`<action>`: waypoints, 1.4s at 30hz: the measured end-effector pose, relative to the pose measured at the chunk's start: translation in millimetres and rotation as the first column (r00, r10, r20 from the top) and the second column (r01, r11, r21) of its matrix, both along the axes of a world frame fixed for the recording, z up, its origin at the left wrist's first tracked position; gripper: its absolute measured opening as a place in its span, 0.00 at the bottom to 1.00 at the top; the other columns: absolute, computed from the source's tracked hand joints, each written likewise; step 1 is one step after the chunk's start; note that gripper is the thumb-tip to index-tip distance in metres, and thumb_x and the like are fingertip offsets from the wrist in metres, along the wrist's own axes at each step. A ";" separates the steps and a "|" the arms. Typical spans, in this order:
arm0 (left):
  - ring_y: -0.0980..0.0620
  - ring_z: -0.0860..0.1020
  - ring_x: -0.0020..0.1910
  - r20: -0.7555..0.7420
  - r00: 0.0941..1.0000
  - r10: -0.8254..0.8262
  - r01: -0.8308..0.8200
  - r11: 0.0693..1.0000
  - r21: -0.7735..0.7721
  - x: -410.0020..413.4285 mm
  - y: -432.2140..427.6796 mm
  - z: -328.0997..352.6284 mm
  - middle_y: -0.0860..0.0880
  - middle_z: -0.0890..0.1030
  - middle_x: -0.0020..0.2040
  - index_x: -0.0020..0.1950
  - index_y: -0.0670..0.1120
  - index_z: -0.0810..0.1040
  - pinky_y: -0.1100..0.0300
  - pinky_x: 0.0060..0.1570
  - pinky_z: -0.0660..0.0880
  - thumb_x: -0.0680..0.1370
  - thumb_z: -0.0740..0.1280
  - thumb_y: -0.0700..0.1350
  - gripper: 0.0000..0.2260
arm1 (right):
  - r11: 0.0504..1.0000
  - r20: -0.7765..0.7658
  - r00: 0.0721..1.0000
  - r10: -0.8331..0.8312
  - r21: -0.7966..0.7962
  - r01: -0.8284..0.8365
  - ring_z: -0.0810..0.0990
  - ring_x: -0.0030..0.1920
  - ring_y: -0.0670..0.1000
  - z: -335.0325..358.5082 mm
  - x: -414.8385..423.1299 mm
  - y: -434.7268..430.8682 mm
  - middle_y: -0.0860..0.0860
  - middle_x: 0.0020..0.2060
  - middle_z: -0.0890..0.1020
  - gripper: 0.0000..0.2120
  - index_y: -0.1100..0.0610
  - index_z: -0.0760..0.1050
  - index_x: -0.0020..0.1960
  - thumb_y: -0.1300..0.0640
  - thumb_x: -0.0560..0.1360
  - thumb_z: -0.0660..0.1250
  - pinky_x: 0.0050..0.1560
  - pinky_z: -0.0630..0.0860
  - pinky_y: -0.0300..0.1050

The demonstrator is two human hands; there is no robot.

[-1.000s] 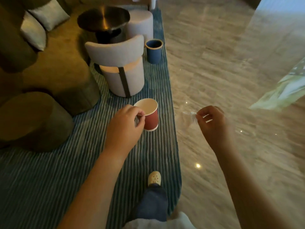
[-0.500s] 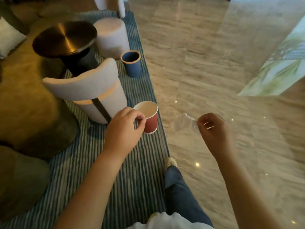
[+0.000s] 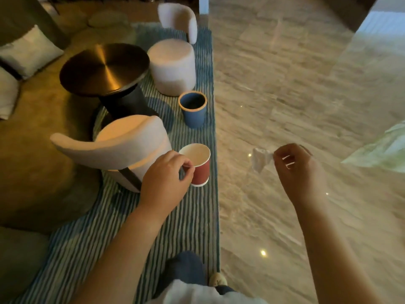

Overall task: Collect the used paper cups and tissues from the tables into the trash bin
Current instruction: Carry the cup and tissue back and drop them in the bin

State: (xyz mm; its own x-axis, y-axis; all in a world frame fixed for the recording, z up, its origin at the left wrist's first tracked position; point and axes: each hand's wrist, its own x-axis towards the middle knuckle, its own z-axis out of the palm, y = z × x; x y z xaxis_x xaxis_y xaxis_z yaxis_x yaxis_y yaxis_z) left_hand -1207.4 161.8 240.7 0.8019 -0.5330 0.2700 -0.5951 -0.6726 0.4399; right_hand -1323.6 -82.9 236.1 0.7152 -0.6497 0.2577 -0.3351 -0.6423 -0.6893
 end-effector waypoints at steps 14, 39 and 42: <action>0.56 0.73 0.45 -0.109 0.977 0.184 -0.192 0.979 -0.071 320.9 -128.2 -42.0 0.55 0.75 0.45 0.48 0.49 0.77 0.64 0.42 0.68 0.75 0.68 0.47 0.04 | 0.985 -0.266 0.951 0.157 -0.025 -0.169 0.76 0.38 0.42 -26.8 334.9 -137.2 0.42 0.40 0.78 0.03 0.47 0.75 0.44 0.55 0.75 0.65 0.32 0.69 0.37; 0.57 0.71 0.49 -0.213 0.915 0.343 -0.315 0.936 0.154 786.3 -362.8 -78.6 0.53 0.75 0.50 0.54 0.48 0.78 0.63 0.46 0.67 0.77 0.66 0.48 0.08 | 0.924 -0.283 0.881 0.379 0.173 -0.342 0.77 0.39 0.44 -90.6 873.6 -383.7 0.45 0.39 0.79 0.03 0.49 0.77 0.45 0.56 0.75 0.67 0.40 0.73 0.39; 0.53 0.73 0.50 -0.269 0.889 0.371 -0.327 0.925 0.193 821.3 -374.7 -106.3 0.51 0.75 0.50 0.53 0.47 0.78 0.62 0.44 0.69 0.77 0.66 0.48 0.08 | 0.901 -0.342 0.834 0.433 0.173 -0.397 0.75 0.39 0.44 -110.6 926.2 -390.5 0.45 0.39 0.78 0.03 0.51 0.77 0.45 0.56 0.75 0.65 0.37 0.68 0.34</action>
State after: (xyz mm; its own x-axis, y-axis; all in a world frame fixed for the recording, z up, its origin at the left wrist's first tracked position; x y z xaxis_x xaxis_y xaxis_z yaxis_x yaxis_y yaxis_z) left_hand -386.0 -212.9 134.5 0.9738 -0.2181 -0.0639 -0.1678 -0.8796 0.4452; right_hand -397.4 -473.4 125.6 0.9532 -0.2778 -0.1195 -0.2887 -0.7183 -0.6330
